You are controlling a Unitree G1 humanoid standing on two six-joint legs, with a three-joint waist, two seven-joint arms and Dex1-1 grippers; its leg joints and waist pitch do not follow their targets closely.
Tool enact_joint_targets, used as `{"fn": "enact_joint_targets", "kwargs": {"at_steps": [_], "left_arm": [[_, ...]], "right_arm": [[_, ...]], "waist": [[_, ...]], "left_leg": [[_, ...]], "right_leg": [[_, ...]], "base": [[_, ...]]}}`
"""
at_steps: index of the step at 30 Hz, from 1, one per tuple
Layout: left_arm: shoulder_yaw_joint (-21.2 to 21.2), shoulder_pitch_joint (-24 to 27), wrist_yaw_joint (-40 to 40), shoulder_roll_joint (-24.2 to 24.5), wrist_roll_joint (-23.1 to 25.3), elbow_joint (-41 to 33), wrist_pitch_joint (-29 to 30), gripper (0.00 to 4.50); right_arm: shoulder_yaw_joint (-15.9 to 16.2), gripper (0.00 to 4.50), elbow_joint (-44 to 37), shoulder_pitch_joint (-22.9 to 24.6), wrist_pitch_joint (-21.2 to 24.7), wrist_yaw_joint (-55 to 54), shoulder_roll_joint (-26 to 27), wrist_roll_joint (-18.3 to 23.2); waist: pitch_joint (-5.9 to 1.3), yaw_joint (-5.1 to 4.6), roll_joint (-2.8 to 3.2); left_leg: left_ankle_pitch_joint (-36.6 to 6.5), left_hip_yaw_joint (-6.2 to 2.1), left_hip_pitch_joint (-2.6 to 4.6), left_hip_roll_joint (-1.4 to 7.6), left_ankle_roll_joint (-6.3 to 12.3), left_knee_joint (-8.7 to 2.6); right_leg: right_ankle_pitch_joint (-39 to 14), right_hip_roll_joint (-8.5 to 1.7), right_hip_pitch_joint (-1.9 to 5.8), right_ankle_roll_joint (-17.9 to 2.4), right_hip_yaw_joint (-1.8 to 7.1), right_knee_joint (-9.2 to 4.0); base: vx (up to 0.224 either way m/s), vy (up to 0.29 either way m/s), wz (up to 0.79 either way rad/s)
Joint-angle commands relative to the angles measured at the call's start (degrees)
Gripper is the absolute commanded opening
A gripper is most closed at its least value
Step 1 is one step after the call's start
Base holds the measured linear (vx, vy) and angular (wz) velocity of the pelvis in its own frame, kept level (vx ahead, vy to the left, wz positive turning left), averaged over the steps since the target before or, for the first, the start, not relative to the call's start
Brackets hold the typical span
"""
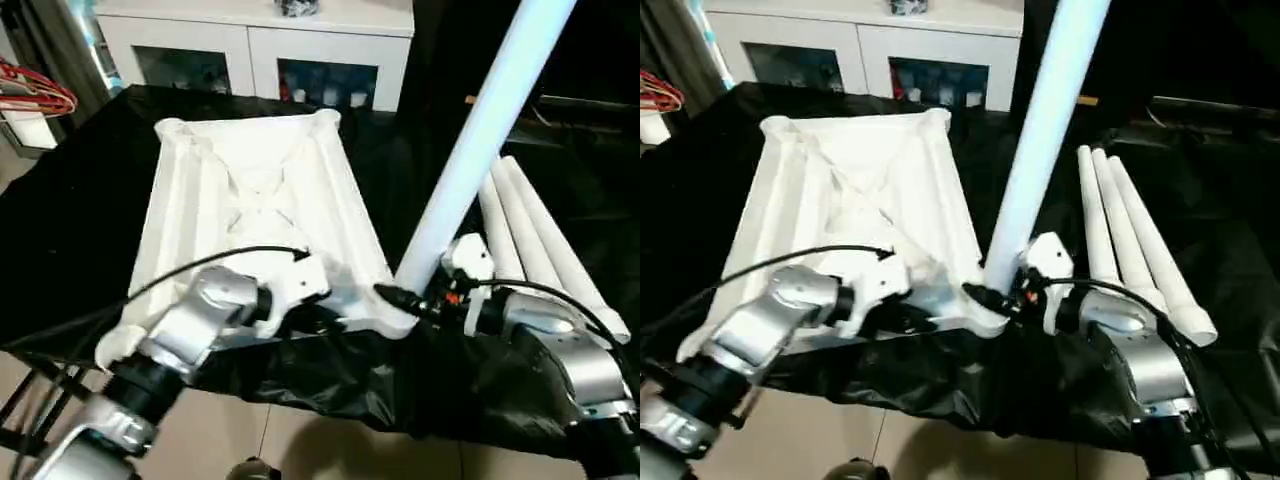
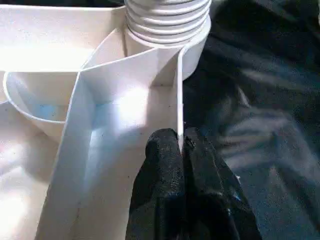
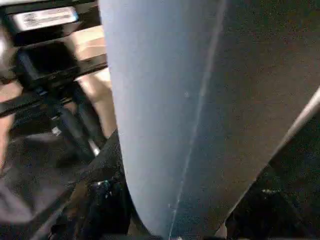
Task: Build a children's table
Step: Insert table leg to table base
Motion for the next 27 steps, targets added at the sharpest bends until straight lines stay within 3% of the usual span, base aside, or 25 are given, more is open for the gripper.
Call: {"fn": "enact_joint_targets", "kwargs": {"at_steps": [1,11,15,17,18,21,23,24,25,27], "left_arm": [[-1.0,-1.0,-3.3,0.9,-0.4,-0.4,-1.2,0.00],[-1.4,-4.0,-6.4,3.1,0.9,4.2,-3.7,0.00],[-0.4,-4.1,-3.5,2.0,1.3,4.6,-2.2,0.00],[-0.1,-4.1,-2.1,1.4,1.4,4.6,-1.6,0.00],[0.2,-4.2,-0.8,0.8,1.5,4.6,-1.0,0.00],[0.9,-4.3,2.2,-0.6,2.0,4.1,0.8,0.00],[0.9,-4.3,2.2,-0.6,2.0,4.1,0.8,0.00],[2.2,-4.5,8.8,-3.9,3.0,1.6,5.2,0.00],[2.2,-4.5,8.8,-3.9,3.0,1.6,5.2,0.00],[2.9,-4.6,13.7,-6.7,3.9,0.0,8.5,0.00]], "right_arm": [[3.3,1.90,4.2,1.6,1.9,3.6,-0.7,0.0],[6.5,1.90,8.2,-1.5,-1.5,11.4,-2.3,-2.3],[4.8,1.90,11.4,-3.3,-1.5,8.0,0.1,-2.0],[4.1,1.90,12.7,-4.0,-1.4,6.0,1.1,-2.1],[3.2,1.90,14.6,-5.0,-1.7,3.2,2.3,-2.6],[1.2,1.90,18.6,-7.1,-2.4,-2.9,4.8,-3.6],[1.2,1.90,18.6,-7.1,-2.4,-2.9,4.8,-3.6],[-0.7,1.90,24.7,-10.6,-4.0,-12.7,8.2,-5.8],[-0.7,1.90,24.7,-10.6,-4.0,-12.7,8.2,-5.8],[-1.7,1.90,29.1,-13.2,-4.6,-19.1,10.5,-7.2]], "waist": [[-2.48,-0.33,-0.04],[-2.10,-0.12,0.01],[-1.80,-0.37,-0.10],[-1.57,-0.47,-0.12],[-1.44,-0.53,-0.43],[-1.24,-0.86,-0.29],[-1.16,-1.37,-0.35],[-1.25,-1.54,-0.18],[-1.07,-2.29,-0.18],[-1.20,-2.53,-0.36]], "left_leg": [[-12.5,-1.21,1.30,3.11,1.97,-4.54],[-14.5,-1.21,1.46,3.25,1.26,-4.92],[-16.7,-1.23,1.42,3.27,0.69,-5.25],[-19.1,-1.35,1.65,3.33,-0.12,-5.50],[-20.2,-1.44,1.72,3.36,-0.62,-5.68],[-21.9,-1.82,1.57,3.30,-1.68,-6.09],[-22.7,-1.92,1.65,3.26,-2.25,-6.26],[-22.5,-1.97,1.66,3.31,-2.33,-6.28],[-22.5,-1.95,1.51,3.18,-3.00,-6.30],[-21.2,-1.91,1.30,3.10,-2.95,-6.27]], "right_leg": [[-7.0,-4.39,1.43,-13.1,1.83,-4.13],[-7.9,-4.45,1.27,-13.8,1.94,-4.28],[-11.3,-4.66,1.12,-13.8,1.99,-4.55],[-15.9,-4.87,0.96,-13.1,2.13,-5.03],[-18.7,-4.97,0.85,-12.4,2.17,-5.29],[-23.1,-5.14,0.82,-10.8,2.18,-5.64],[-23.4,-5.09,0.66,-10.8,2.15,-5.72],[-22.8,-5.13,0.81,-10.7,2.16,-5.62],[-22.4,-5.06,0.54,-11.7,2.08,-5.54],[-22.1,-5.12,0.87,-11.2,2.09,-5.49]], "base": [[0.000,0.000,0.00],[0.000,0.000,0.00],[0.000,0.000,0.00],[0.000,0.000,0.00],[0.000,0.000,0.00],[0.000,0.000,0.00],[0.000,0.000,0.00],[0.000,0.000,0.00],[0.000,0.000,0.00],[0.000,0.000,0.00]]}}
